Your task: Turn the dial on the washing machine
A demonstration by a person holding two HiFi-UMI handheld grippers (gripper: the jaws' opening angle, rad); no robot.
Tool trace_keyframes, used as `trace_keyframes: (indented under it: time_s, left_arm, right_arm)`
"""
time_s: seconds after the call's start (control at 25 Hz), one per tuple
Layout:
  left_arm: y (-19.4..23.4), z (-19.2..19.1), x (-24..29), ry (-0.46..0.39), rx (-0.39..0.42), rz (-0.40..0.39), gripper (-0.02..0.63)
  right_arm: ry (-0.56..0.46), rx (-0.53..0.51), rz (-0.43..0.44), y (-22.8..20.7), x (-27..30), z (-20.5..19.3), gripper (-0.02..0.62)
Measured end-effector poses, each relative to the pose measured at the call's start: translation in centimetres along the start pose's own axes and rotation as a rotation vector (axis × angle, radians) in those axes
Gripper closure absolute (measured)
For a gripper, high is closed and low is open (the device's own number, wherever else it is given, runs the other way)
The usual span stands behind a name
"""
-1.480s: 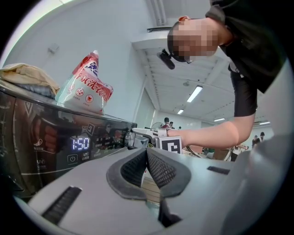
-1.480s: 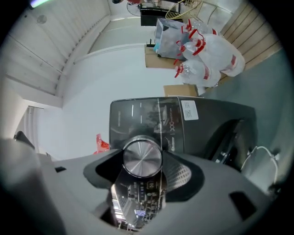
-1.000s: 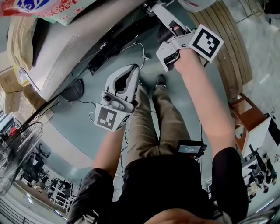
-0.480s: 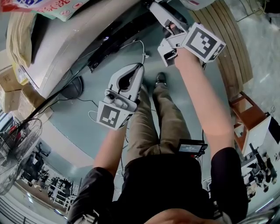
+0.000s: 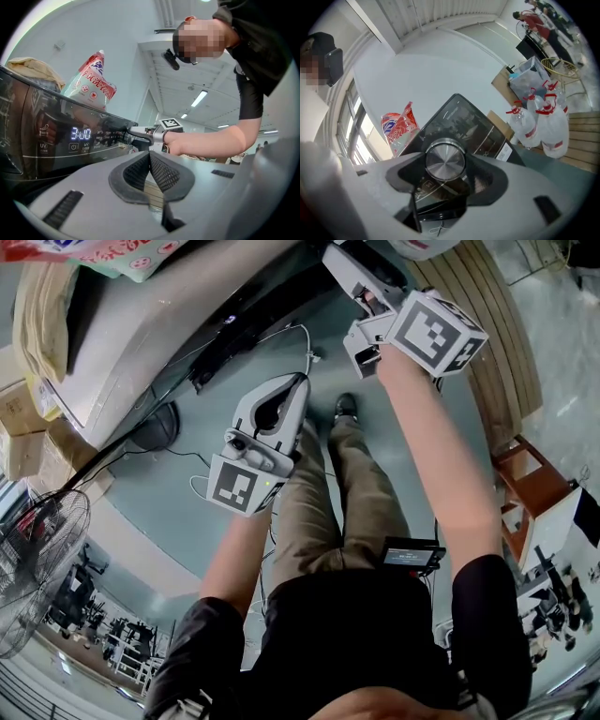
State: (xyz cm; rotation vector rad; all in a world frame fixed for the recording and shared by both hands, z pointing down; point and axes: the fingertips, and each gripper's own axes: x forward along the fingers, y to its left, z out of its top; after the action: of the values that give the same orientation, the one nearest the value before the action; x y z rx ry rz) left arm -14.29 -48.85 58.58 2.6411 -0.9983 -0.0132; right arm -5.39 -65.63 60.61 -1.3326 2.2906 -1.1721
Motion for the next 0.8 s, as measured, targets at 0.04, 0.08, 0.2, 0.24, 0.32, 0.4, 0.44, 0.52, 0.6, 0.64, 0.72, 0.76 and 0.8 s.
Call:
trace_keyframes:
  time_s: [0.04, 0.08, 0.2, 0.24, 0.32, 0.4, 0.44, 0.52, 0.6, 0.64, 0.72, 0.76, 0.8]
  left_arm:
    - [0.02, -0.02, -0.01, 0.000, 0.000, 0.000, 0.611]
    - [0.04, -0.05, -0.01, 0.001, -0.001, 0.001, 0.611]
    - [0.09, -0.21, -0.01, 0.004, -0.004, 0.004, 0.611]
    - [0.09, -0.30, -0.04, 0.006, -0.005, 0.004, 0.611]
    - [0.04, -0.42, -0.07, 0.009, -0.008, 0.003, 0.611]
    - [0.01, -0.44, -0.07, 0.010, -0.012, 0.003, 0.611]
    - [0.02, -0.43, -0.07, 0.011, -0.014, 0.003, 0.611]
    - [-0.03, -0.18, 0.02, 0.002, -0.020, 0.000, 0.611]
    - [-0.08, 0.02, 0.11, -0.006, -0.023, -0.003, 0.611]
    - [-0.05, -0.14, 0.06, 0.001, -0.020, 0.000, 0.611]
    - [-0.09, -0.32, -0.01, 0.008, -0.017, 0.003, 0.611]
    - [-0.19, -0.23, 0.02, 0.004, -0.019, 0.000, 0.611]
    - [-0.28, -0.16, 0.03, 0.001, -0.019, -0.002, 0.611]
  right_arm:
    - [0.000, -0.011, -0.002, 0.00, 0.01, 0.01, 0.322]
    - [-0.001, -0.021, -0.004, 0.01, 0.02, 0.03, 0.322]
    - [0.002, -0.074, -0.014, 0.06, 0.04, 0.04, 0.322]
    - [0.006, -0.101, -0.018, 0.08, 0.05, 0.01, 0.322]
    - [0.013, -0.156, -0.024, 0.20, 0.06, 0.07, 0.322]
    - [0.016, -0.193, -0.025, 0.35, 0.07, 0.19, 0.322]
    - [0.017, -0.197, -0.025, 0.36, 0.07, 0.19, 0.322]
    - [0.016, -0.194, -0.024, 0.33, 0.05, 0.18, 0.322]
    - [0.014, -0.193, -0.025, 0.26, 0.01, 0.15, 0.322]
    - [0.013, -0.198, -0.027, 0.24, -0.03, 0.14, 0.322]
    - [0.009, -0.217, -0.032, 0.29, -0.11, 0.18, 0.322]
    - [0.006, -0.223, -0.034, 0.30, -0.14, 0.19, 0.322]
    - [0.003, -0.228, -0.035, 0.33, -0.19, 0.22, 0.321]
